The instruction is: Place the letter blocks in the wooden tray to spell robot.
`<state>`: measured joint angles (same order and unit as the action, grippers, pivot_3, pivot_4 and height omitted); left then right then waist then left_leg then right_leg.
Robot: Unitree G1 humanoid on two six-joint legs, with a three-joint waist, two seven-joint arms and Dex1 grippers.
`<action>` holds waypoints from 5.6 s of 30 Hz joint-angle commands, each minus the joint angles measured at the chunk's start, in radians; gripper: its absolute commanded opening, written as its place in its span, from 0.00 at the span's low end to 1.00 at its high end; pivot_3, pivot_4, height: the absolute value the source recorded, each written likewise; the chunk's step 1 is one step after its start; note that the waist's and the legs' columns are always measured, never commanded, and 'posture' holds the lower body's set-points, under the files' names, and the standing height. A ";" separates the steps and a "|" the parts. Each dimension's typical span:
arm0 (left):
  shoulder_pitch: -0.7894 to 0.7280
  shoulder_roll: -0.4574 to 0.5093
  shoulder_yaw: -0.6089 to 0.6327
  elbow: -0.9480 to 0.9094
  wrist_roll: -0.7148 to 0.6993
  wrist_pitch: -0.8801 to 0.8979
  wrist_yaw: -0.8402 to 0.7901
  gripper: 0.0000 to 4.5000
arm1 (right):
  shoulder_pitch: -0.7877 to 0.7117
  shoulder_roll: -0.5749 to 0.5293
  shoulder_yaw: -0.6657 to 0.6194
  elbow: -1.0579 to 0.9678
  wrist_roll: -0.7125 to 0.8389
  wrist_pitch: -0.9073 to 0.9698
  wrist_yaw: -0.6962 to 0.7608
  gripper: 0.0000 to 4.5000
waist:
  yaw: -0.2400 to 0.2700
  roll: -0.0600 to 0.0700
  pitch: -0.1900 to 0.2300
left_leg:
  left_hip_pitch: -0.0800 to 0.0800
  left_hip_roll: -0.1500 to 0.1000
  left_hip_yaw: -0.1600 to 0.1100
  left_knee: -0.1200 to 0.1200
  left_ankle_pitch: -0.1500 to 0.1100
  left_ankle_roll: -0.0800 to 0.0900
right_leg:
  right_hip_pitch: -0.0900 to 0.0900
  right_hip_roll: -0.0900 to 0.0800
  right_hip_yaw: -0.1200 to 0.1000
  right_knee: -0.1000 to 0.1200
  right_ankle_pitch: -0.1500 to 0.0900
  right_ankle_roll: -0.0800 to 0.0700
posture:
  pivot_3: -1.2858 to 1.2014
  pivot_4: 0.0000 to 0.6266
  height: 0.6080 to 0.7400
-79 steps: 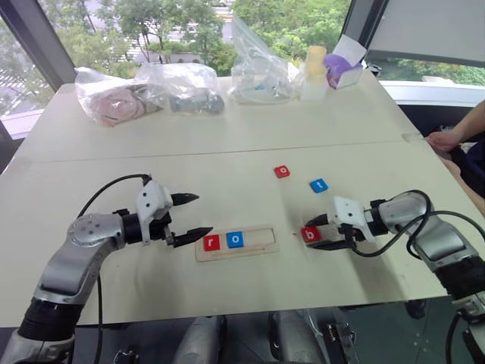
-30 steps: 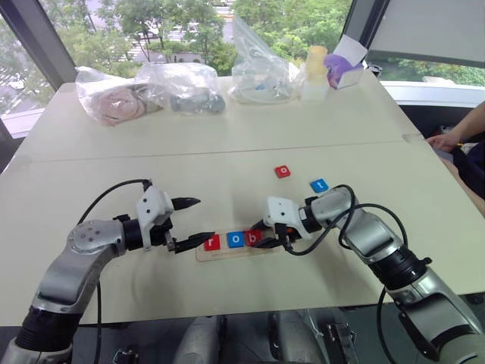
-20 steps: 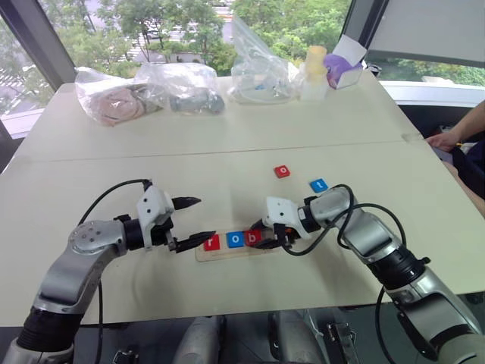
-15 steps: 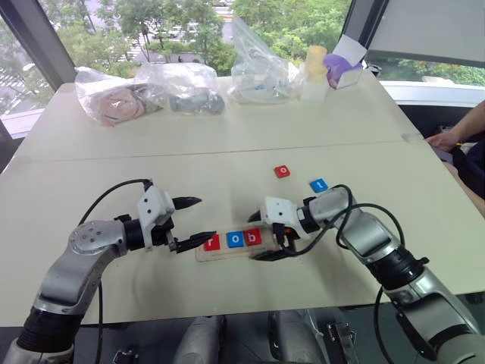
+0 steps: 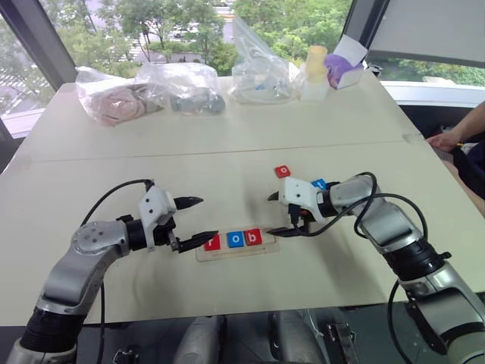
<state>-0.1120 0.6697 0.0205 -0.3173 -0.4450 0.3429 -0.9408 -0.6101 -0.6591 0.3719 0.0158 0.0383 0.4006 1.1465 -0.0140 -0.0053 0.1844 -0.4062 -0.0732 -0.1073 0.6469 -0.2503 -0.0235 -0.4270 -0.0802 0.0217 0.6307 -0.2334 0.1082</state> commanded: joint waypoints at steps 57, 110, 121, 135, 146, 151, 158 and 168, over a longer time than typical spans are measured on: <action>-0.017 -0.011 0.002 -0.027 -0.002 -0.006 0.020 1.00 | -0.272 0.289 -0.210 0.288 -0.071 0.375 -0.522 0.99 | 0.001 0.000 0.000 | 0.000 0.000 0.000 -0.001 0.001 -0.001 | -0.002 0.000 0.000 0.000 0.001 -0.002 | 0.52 0.24 1.00; -0.124 -0.081 -0.061 0.072 0.008 -0.035 -0.050 1.00 | 0.199 -0.170 -0.462 -0.670 0.640 1.067 -0.632 0.98 | 0.001 0.003 0.000 | 0.000 0.000 0.001 0.002 0.001 0.000 | 0.001 0.001 -0.001 -0.001 0.001 -0.003 | 0.52 0.24 1.00; -0.114 -0.077 -0.042 0.042 0.008 -0.023 -0.025 1.00 | 0.174 -0.355 -0.148 -0.060 0.275 0.015 0.097 0.98 | -0.004 0.000 0.000 | 0.001 0.001 0.002 0.001 0.000 0.002 | 0.003 0.001 -0.002 -0.001 0.000 0.001 | 0.52 0.24 1.00; -0.090 -0.057 -0.035 0.010 -0.001 -0.008 -0.021 1.00 | 0.122 -0.243 -0.103 0.161 0.102 -0.179 0.138 0.68 | 0.003 0.000 0.000 | 0.001 0.001 0.001 0.001 0.000 0.001 | 0.003 0.000 -0.001 -0.001 0.000 0.000 | 0.52 0.24 1.00; -0.088 -0.053 -0.033 0.013 -0.002 -0.011 -0.030 1.00 | 0.125 -0.193 -0.150 -0.122 0.208 0.037 0.124 0.25 | -0.001 0.000 0.000 | 0.001 0.001 0.000 0.000 0.000 0.000 | 0.002 -0.001 0.000 -0.001 0.000 0.000 | 0.52 0.24 1.00; -0.072 -0.038 -0.033 0.004 -0.011 -0.004 -0.053 1.00 | 0.093 -0.096 -0.053 -0.297 0.204 0.186 0.068 0.25 | 0.003 0.000 0.000 | 0.001 0.001 -0.001 0.000 0.000 0.000 | 0.001 -0.001 0.000 -0.001 0.000 0.000 | 0.52 0.24 1.00; -0.073 -0.032 -0.039 -0.007 -0.016 0.002 -0.055 1.00 | 0.037 0.018 0.063 -0.257 0.135 0.225 -0.003 0.25 | 0.004 0.000 0.000 | 0.000 0.000 -0.001 0.001 0.000 0.000 | 0.001 -0.001 -0.001 -0.001 0.000 0.000 | 0.52 0.24 1.00; -0.035 0.002 -0.040 -0.061 -0.038 0.021 -0.091 1.00 | 0.026 0.045 0.090 -0.230 0.100 0.213 -0.024 0.25 | 0.002 0.000 0.000 | 0.000 0.000 -0.001 0.000 0.000 0.000 | 0.001 0.000 -0.001 0.000 0.000 0.000 | 0.52 0.24 1.00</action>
<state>-0.1492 0.6601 -0.0299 -0.3406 -0.4676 0.3657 -1.0255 -0.5665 -0.6190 0.4633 -0.1951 0.1390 0.6259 1.1229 -0.0116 -0.0052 0.1841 -0.4060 -0.0731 -0.1079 0.6472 -0.2501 -0.0234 -0.4264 -0.0804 0.0209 0.6304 -0.2331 0.1078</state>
